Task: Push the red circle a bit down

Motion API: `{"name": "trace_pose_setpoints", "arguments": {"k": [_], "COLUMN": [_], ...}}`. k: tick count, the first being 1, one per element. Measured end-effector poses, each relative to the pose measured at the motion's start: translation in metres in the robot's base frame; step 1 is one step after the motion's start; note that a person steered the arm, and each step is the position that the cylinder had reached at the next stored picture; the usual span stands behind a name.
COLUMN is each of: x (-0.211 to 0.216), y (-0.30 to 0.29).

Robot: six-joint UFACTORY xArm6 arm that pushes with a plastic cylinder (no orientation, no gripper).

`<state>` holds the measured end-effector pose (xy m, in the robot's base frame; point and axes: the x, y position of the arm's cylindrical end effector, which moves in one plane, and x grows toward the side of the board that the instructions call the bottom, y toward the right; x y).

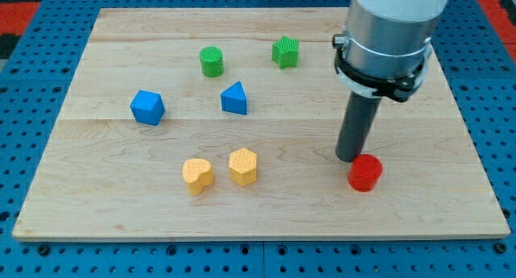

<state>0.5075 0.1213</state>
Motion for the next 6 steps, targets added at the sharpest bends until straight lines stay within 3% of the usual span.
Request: {"name": "trace_pose_setpoints", "arguments": {"k": [1,4,6], "x": [0.004,0.001,0.011], "y": [0.016,-0.016,0.011]}}
